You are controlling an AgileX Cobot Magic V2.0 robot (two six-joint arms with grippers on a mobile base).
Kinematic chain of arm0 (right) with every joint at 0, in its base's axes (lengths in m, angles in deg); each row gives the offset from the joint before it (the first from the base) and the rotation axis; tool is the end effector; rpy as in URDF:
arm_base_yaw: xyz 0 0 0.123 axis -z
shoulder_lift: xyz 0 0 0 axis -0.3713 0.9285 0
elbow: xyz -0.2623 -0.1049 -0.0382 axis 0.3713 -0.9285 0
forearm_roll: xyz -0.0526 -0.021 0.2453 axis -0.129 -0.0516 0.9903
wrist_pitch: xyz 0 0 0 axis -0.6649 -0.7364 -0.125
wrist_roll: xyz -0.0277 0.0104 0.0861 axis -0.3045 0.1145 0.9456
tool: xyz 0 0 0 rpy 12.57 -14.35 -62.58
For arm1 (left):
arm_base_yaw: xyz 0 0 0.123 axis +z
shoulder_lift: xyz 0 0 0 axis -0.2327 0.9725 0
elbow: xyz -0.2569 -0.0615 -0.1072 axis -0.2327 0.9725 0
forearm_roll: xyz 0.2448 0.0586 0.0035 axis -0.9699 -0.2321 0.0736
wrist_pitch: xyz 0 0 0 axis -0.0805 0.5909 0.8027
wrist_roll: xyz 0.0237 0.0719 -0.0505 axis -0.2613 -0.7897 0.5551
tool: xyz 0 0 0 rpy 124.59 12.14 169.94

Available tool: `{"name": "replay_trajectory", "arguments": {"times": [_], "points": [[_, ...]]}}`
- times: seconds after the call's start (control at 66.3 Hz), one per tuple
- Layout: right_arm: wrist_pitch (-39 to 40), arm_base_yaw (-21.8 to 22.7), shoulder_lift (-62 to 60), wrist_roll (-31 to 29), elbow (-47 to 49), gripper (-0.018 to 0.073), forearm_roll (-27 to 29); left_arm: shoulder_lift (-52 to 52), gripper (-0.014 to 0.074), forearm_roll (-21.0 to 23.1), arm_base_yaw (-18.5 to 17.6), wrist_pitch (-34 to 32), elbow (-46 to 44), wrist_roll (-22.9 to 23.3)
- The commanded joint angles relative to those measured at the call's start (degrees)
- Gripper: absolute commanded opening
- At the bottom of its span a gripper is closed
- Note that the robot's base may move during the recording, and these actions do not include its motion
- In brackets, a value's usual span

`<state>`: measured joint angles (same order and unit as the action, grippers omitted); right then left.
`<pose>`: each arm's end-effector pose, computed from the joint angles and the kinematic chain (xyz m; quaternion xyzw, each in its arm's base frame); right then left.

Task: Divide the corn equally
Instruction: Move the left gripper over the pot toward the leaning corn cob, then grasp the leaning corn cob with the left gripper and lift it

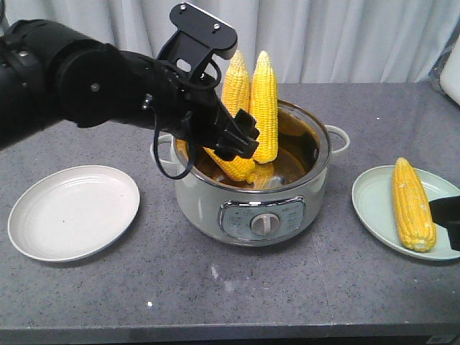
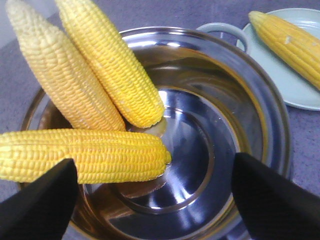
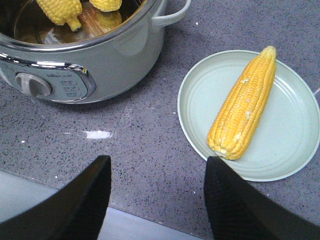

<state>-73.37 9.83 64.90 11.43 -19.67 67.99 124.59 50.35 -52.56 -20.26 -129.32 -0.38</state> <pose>0.1435 0.0359 0.3771 -0.1425 0.9151 0.0519 0.3736 0.2980 -0.2378 0.3663 0.3218 0.8497 -0.1118 0.4025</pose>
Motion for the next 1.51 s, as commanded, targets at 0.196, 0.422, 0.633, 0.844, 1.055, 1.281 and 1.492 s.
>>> {"name": "replay_trajectory", "arguments": {"times": [0.196, 0.422, 0.633, 0.844, 1.055, 1.281, 1.492], "points": [[2.82, -0.12, -0.42, -0.47, 1.35, 0.0399, -0.21, 5.50, 0.0594, -8.53, -0.79, 13.81, -16.16, 20.77], [2.76, -0.12, -0.42, -0.47, 1.35, 0.0399, -0.21, 7.54, 0.0594, -9.06, 2.02, 18.35, -21.38, 21.73], [2.63, -0.12, -0.42, -0.47, 1.35, 0.0399, -0.21, 7.81, 0.0594, -4.10, 7.89, 18.19, -21.72, 21.66], [2.58, -0.12, -0.42, -0.47, 1.35, 0.0399, -0.21, 7.88, 0.0594, -1.82, 10.91, 14.90, -21.72, 20.90], [2.58, -0.12, -0.42, -0.47, 1.35, 0.0399, -0.21, 8.20, 0.0594, -1.75, 11.76, 10.89, -21.72, 20.65], [2.58, -0.12, -0.42, -0.47, 1.35, 0.0399, -0.21, 11.31, 0.0594, -0.70, 11.91, 10.44, -21.72, 19.16], [2.58, -0.12, -0.42, -0.47, 1.35, 0.0399, -0.21, 14.92, 0.0594, 0.39, 11.91, 7.32, -21.72, 18.05]]}}
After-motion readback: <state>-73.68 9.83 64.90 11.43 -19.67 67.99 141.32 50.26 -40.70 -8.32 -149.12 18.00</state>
